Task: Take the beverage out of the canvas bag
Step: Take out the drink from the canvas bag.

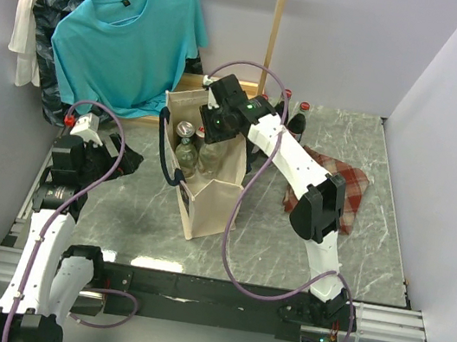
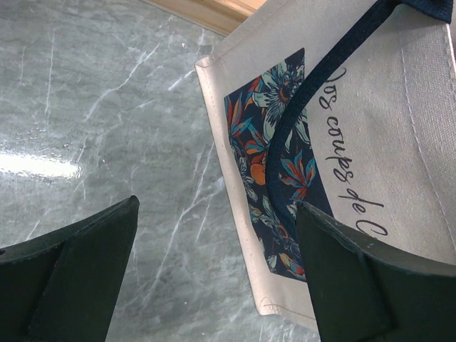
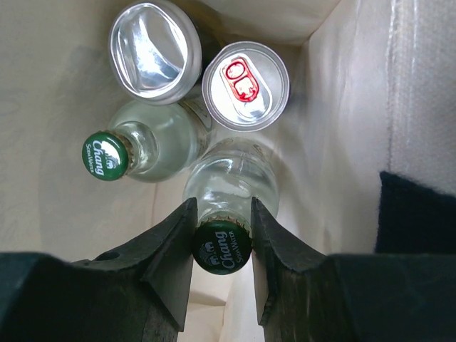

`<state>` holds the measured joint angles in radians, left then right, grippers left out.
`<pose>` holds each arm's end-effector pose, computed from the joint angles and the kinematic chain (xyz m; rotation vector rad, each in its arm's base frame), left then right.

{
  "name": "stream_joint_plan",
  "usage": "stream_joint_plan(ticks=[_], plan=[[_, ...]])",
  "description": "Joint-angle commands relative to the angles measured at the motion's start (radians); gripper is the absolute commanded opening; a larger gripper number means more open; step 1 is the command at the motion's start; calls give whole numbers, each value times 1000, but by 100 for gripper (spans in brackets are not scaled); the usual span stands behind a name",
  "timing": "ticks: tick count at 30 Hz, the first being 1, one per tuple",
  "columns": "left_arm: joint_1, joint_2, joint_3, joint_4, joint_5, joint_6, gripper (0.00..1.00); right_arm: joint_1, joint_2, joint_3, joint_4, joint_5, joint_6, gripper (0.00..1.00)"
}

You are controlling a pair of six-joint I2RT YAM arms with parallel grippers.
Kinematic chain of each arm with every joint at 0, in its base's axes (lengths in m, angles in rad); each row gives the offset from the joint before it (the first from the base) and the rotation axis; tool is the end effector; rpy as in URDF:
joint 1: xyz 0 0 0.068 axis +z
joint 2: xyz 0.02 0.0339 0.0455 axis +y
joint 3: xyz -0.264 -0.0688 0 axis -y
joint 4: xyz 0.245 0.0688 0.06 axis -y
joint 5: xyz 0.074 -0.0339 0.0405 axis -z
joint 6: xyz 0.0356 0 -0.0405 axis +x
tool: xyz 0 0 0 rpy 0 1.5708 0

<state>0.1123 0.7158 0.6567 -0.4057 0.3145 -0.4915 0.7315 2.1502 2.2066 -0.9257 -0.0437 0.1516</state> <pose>0.1655 0.0076 0.2838 -0.4173 2.0135 -0.5568 0.3535 0.3194 0.3244 -0.7310 2.3804 0.4385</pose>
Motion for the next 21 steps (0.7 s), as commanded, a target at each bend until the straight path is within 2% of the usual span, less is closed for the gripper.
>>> stream_joint_plan(ticks=[1, 10, 14, 21], plan=[[-3, -4, 35, 18, 3, -1, 96, 0, -53, 87, 62, 7, -6, 0], [-3, 1, 35, 19, 1, -1, 96, 2, -64, 117, 41, 2, -10, 0], [-3, 4, 34, 16, 5, -2, 96, 6, -41, 191, -31, 22, -24, 0], [-3, 17, 35, 18, 9, -2, 96, 19, -88, 122, -44, 67, -34, 0]])
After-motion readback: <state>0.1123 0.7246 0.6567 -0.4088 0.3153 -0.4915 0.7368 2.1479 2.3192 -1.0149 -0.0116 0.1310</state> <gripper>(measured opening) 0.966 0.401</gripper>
